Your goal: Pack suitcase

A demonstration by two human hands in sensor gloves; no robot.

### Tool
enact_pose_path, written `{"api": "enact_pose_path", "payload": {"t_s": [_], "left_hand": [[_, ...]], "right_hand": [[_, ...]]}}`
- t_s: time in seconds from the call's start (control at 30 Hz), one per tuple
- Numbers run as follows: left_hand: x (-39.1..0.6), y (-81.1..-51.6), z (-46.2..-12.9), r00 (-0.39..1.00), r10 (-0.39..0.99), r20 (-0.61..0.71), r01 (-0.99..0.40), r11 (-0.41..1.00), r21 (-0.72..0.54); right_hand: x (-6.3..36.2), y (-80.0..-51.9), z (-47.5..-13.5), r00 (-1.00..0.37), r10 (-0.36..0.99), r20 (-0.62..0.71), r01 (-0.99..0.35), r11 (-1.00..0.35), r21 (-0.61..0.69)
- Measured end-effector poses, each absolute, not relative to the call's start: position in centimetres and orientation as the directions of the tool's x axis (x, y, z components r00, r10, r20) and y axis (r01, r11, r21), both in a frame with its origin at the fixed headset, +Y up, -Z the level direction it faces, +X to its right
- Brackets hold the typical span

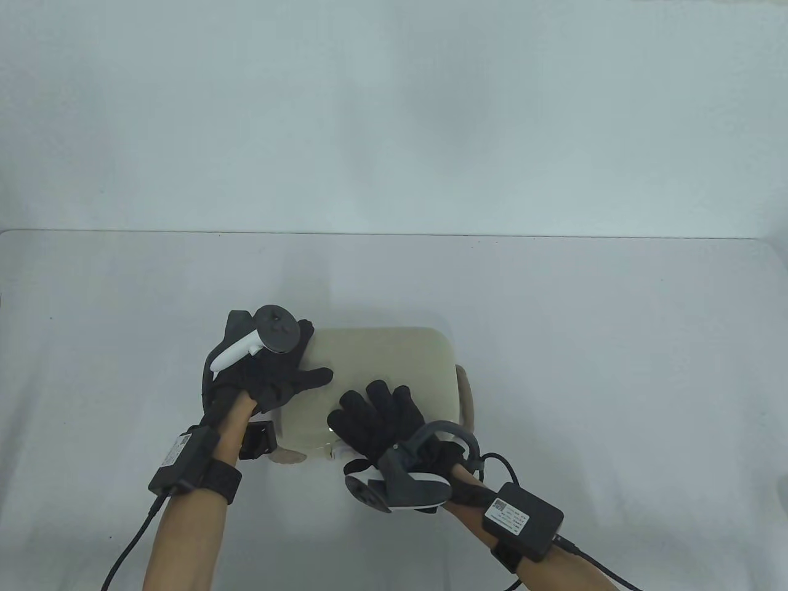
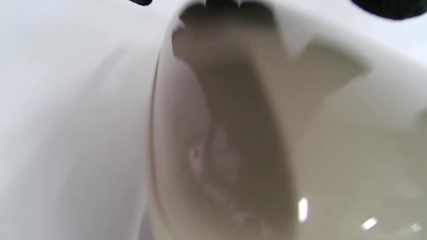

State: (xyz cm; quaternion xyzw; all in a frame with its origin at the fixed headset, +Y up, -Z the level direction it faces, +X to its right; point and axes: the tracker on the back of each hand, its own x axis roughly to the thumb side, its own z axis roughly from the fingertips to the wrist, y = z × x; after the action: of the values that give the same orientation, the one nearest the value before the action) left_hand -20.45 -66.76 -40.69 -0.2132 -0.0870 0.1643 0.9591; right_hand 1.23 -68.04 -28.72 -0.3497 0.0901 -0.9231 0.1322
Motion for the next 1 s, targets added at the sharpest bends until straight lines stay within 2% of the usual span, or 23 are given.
{"api": "enact_pose_path", "payload": {"t_s": [0.1, 0.2, 0.27, 0.47, 0.67, 0.87, 1.0], "left_hand": [[-20.2, -64.4, -38.2, 0.905, 0.388, 0.174, -0.330, 0.899, -0.286], [-19.6, -62.8, -35.4, 0.924, 0.285, 0.254, -0.250, 0.955, -0.162], [-19.3, -62.4, -33.5, 0.924, 0.254, 0.286, -0.235, 0.967, -0.100], [-19.5, -62.6, -29.2, 0.931, 0.161, 0.327, -0.170, 0.985, 0.002], [-20.6, -64.2, -26.8, 0.934, 0.072, 0.349, -0.094, 0.994, 0.047], [-21.9, -65.9, -27.1, 0.941, 0.120, 0.318, -0.127, 0.992, 0.003], [-21.8, -66.1, -27.0, 0.935, 0.135, 0.327, -0.142, 0.990, -0.004]], "right_hand": [[3.1, -65.8, -28.6, -0.790, -0.144, 0.596, 0.037, -0.981, -0.188], [5.0, -64.7, -28.7, -0.824, -0.058, 0.564, -0.030, -0.989, -0.145], [6.4, -64.2, -29.1, -0.852, -0.027, 0.523, -0.056, -0.988, -0.143], [10.1, -63.8, -29.6, -0.881, 0.173, 0.441, -0.200, -0.980, -0.016], [11.5, -64.4, -28.9, -0.881, 0.209, 0.425, -0.238, -0.971, -0.016], [11.9, -66.6, -28.8, -0.907, 0.092, 0.412, -0.114, -0.993, -0.030], [11.7, -66.7, -28.8, -0.905, 0.098, 0.413, -0.119, -0.993, -0.026]]}}
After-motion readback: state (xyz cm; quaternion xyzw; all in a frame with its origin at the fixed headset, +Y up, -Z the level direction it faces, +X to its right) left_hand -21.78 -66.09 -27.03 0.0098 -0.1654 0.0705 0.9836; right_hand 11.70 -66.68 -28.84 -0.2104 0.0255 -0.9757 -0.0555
